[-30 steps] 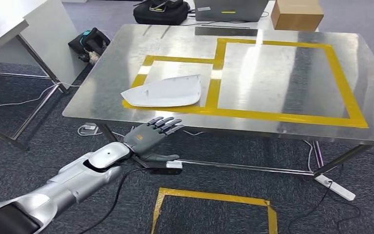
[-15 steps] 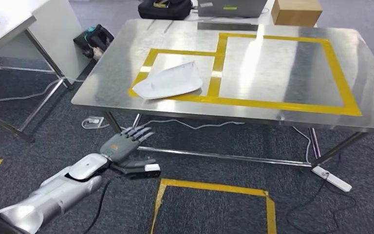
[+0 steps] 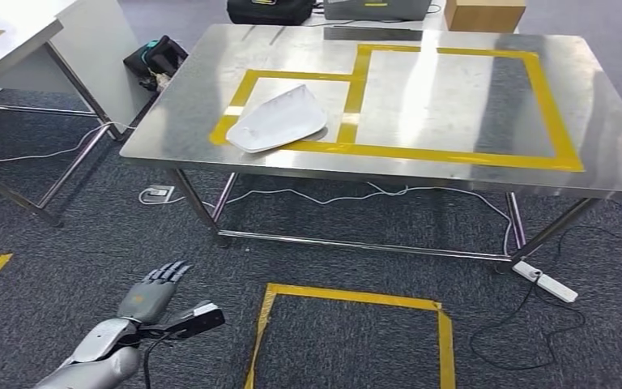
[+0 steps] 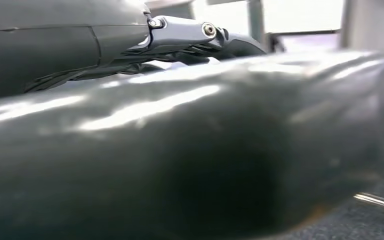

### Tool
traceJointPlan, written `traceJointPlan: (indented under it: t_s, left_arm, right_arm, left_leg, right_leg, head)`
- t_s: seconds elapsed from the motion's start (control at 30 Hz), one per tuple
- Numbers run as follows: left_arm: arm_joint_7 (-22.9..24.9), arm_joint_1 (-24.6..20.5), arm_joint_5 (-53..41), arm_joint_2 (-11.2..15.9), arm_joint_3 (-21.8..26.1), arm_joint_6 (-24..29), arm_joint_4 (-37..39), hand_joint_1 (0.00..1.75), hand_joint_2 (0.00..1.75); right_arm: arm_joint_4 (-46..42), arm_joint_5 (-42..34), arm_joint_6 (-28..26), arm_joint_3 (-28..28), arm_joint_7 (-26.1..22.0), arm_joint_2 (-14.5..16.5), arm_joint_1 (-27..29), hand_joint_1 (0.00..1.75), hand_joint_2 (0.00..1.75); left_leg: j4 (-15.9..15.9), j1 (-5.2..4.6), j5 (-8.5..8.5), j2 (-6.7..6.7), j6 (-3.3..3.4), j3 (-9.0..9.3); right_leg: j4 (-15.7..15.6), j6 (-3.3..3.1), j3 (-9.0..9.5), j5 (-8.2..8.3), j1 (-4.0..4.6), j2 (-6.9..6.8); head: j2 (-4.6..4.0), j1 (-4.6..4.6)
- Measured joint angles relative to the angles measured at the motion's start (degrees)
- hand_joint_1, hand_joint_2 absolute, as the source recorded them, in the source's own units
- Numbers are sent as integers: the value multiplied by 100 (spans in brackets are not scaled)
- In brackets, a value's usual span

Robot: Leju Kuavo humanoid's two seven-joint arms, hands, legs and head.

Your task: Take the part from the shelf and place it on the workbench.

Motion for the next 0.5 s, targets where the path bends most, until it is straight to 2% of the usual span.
traceJointPlan:
  t_s: [0.03,0.07,0.1,0.13,0.2,0.23,0.27,0.3,0.33,0.37,0.4,0.43,0.47,0.5]
  left_arm:
    - [27,46,152,-18,128,-68,67,0,0]
    - [59,109,327,-37,280,-154,159,0,0]
    - [85,189,503,-61,440,-239,267,0,0]
    - [97,271,647,-82,588,-300,372,0,0]
    - [68,434,934,-125,898,-338,596,0,0]
    - [29,515,1082,-141,1058,-310,707,0,0]
    - [-15,603,1253,-160,1235,-250,819,0,0]
    - [-56,689,1430,-175,1419,-159,923,0,0]
    - [-91,773,1617,-191,1617,-41,1023,0,0]
    - [-118,858,1825,-209,1838,96,1120,0,0]
    - [-133,939,2034,-225,2070,230,1204,0,0]
    - [-136,1018,2230,-243,2323,351,1276,0,0]
    - [-122,1096,2374,-261,2585,446,1326,0,0]
    - [-101,1167,2443,-282,2858,512,1351,0,0]
  right_arm:
    - [-1,-26,-10,-20,-3,0,-4,0,0]
    - [-2,-55,-21,-43,-4,0,-4,0,0]
    - [-4,-82,-33,-68,-2,0,-1,0,0]
    - [-8,-107,-47,-89,1,0,6,0,0]
    - [-19,-155,-91,-132,-4,0,24,0,0]
    - [-24,-179,-120,-154,-13,0,31,0,0]
    - [-28,-202,-154,-178,-22,0,36,0,0]
    - [-33,-224,-191,-203,-28,0,37,0,0]
    - [-39,-238,-231,-229,-31,0,39,0,0]
    - [-45,-248,-279,-254,-31,1,43,0,0]
    - [-50,-252,-333,-275,-28,4,50,0,0]
    - [-54,-254,-397,-292,-24,10,58,0,0]
    - [-60,-254,-460,-307,-18,19,68,0,0]
    - [-67,-253,-518,-323,-12,28,78,0,0]
  left_leg:
    - [-159,-12,-43,0,27,97]
    - [-218,-22,-54,3,58,103]
    - [-232,-25,-42,7,62,91]
    - [-248,-22,-21,8,59,82]
    - [-272,-9,15,5,59,56]
    - [-272,-9,36,2,79,46]
    - [-272,-14,46,1,104,43]
    - [-271,-19,55,1,117,43]
    - [-269,-27,63,1,131,41]
    - [-266,-35,70,2,142,37]
    - [-261,-43,77,4,153,29]
    - [-255,-50,80,5,161,18]
    - [-249,-55,82,7,167,7]
    - [-244,-60,82,7,173,-4]
  right_leg:
    - [-6,30,-6,35,3,-10]
    - [-33,62,-1,81,0,-13]
    - [-61,66,6,86,2,-10]
    - [-91,20,8,51,10,-4]
    - [-124,-121,-14,-65,34,9]
    - [-136,-177,-26,-100,39,13]
    - [-149,-195,-30,-104,39,17]
    - [-162,-215,-28,-75,37,17]
    - [-183,-252,-8,16,35,18]
    - [-202,-262,5,126,32,20]
    - [-225,-237,19,229,26,20]
    - [-248,-154,26,307,15,21]
    - [-262,-42,22,326,3,20]
    - [-275,44,22,326,-9,17]
  head:
    - [0,3]
    - [0,4]
    - [0,3]
    - [0,8]
    - [0,15]
    - [0,23]
    - [0,24]
    - [0,28]
    - [0,33]
    - [0,30]
    - [0,30]
    - [0,29]
    - [0,26]
    - [0,27]
